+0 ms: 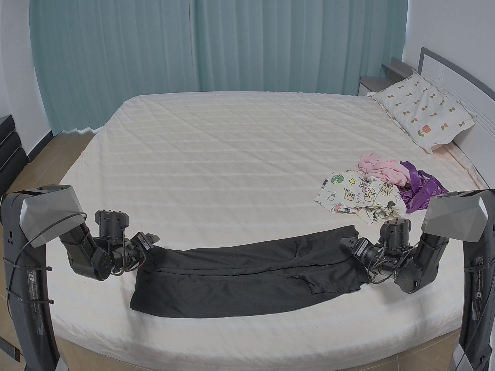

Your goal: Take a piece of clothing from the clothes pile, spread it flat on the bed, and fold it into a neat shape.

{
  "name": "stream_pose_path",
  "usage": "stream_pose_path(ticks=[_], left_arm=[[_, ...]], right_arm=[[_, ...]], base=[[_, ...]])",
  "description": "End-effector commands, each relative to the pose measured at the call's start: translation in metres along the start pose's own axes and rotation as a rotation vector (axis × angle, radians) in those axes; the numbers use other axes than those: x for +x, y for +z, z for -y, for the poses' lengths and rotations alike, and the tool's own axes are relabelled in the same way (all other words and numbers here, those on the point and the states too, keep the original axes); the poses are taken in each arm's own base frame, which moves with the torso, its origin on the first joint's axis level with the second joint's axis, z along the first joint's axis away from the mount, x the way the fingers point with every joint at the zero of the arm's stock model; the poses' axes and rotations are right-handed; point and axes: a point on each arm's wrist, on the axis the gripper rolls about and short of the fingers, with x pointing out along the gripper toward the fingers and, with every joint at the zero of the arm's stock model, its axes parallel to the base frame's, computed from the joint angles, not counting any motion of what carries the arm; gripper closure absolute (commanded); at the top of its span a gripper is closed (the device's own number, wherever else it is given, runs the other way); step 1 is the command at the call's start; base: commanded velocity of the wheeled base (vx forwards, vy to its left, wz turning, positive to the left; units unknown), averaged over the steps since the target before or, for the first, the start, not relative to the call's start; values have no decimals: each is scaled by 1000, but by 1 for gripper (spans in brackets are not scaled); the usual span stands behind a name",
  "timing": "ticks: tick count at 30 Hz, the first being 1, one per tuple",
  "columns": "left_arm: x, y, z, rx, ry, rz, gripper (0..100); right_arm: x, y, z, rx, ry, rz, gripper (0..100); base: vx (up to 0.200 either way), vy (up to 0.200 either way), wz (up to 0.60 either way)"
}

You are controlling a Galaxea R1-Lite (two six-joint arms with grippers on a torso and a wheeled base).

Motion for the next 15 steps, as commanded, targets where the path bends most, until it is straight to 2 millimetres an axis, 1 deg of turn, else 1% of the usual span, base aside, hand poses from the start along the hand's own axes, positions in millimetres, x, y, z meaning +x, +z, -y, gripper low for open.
stream_pose_path(ticks=[1, 5, 7, 15], left_arm=[[8, -5, -6, 2, 20, -11, 100], [8, -5, -8, 12, 53, -2, 100], [8, -4, -12, 8, 97, -8, 100], [6, -5, -15, 5, 117, -4, 100]], right_arm=[[1, -1, 0, 0, 1, -2, 0], [2, 0, -1, 0, 3, 1, 0], [2, -1, -1, -1, 5, -4, 0], [2, 0, 0, 0, 4, -3, 0]], base=[[0, 0, 0], [0, 0, 0], [0, 0, 0], [0, 0, 0]])
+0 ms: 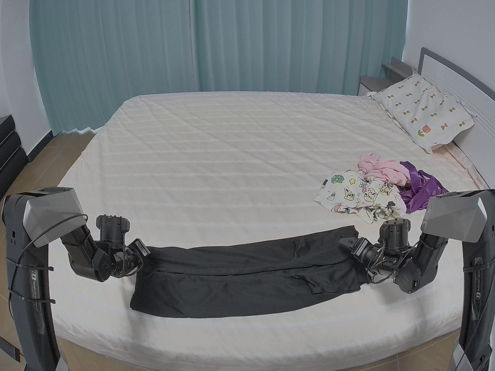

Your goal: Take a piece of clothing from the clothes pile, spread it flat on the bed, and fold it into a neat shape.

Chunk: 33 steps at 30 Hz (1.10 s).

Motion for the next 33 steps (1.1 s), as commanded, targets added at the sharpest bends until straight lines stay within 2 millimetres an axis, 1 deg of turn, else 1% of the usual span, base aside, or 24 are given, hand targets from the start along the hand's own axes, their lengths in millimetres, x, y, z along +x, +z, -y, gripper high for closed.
stream_pose_path(ticks=[1, 9, 10, 23, 26, 29, 30, 32, 33], left_arm=[[-1, 0, -1, 0, 3, -1, 100], [-1, -1, -1, 1, 5, -3, 100], [-1, -1, -1, -1, 5, -3, 0], [-1, 0, 0, -1, 3, 0, 0], [-4, 2, 0, -8, 1, 6, 0], [-15, 8, -2, -21, -9, 13, 0], [-16, 8, -2, -21, -9, 13, 0], [-33, 13, -3, -21, -48, 1, 0], [-34, 14, -3, -22, -54, -2, 0]], right_arm=[[0, 0, 0, -1, 2, 0, 0], [1, -1, -1, -2, 6, -6, 0], [1, -2, -2, -3, 13, -11, 0], [2, -2, -1, 5, 16, -15, 0], [0, -2, 0, 9, 9, -14, 0], [-2, 3, 2, 16, 4, -2, 0], [-2, 3, 2, 16, 4, -2, 0], [-2, 5, 5, 22, -5, 4, 0], [-2, 5, 5, 22, -4, 2, 0]], base=[[0, 0, 0], [0, 0, 0], [0, 0, 0], [0, 0, 0], [0, 0, 0], [0, 0, 0], [0, 0, 0], [0, 0, 0], [0, 0, 0]])
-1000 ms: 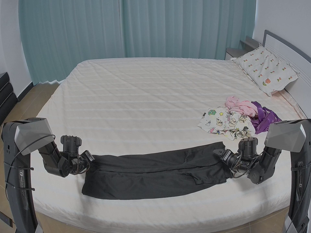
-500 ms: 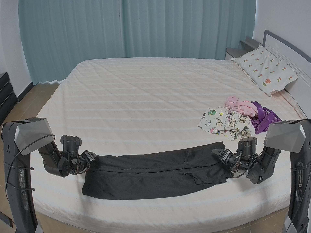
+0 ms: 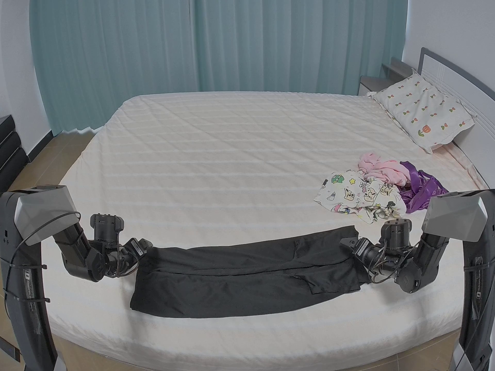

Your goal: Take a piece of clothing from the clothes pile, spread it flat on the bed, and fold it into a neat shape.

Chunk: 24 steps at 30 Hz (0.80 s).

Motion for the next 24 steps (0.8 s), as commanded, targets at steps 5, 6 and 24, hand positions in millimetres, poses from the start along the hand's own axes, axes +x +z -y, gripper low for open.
stream_pose_path(ticks=[5, 6, 24], left_arm=[[-49, 15, -6, 93, -181, -92, 0], [-49, 12, -7, 128, -188, -105, 0], [-5, -13, -16, 378, -184, -194, 0]], right_arm=[[-2, 2, 3, 8, -7, 4, 0], [-2, 2, 2, 7, -7, 3, 0], [-4, -4, 4, 0, 1, 2, 0]], base=[[0, 0, 0], [0, 0, 0], [0, 0, 0]])
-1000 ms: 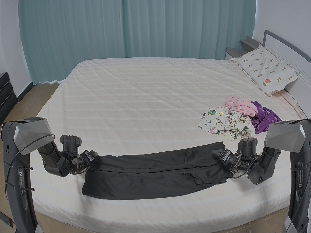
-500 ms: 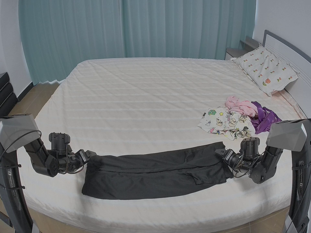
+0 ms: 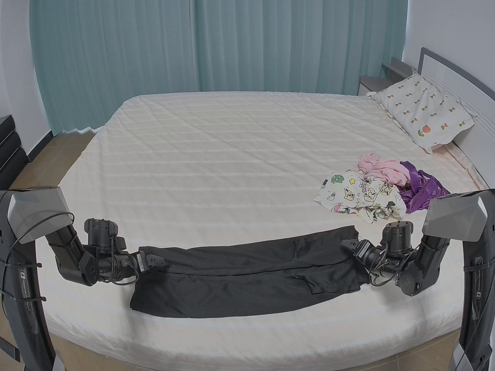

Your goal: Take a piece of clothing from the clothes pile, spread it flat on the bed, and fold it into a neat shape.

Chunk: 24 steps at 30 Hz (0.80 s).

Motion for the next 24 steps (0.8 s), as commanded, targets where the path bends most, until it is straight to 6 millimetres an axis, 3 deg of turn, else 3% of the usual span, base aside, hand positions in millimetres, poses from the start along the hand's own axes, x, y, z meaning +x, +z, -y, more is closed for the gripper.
stream_pose_path(ticks=[1, 24], left_arm=[[11, -6, -5, -6, 12, -28, 0], [14, -9, -10, 28, 62, -26, 0]], right_arm=[[0, -1, 1, -1, -2, -4, 0], [0, -2, 1, -1, 1, -9, 0]], base=[[0, 0, 0], [0, 0, 0]])
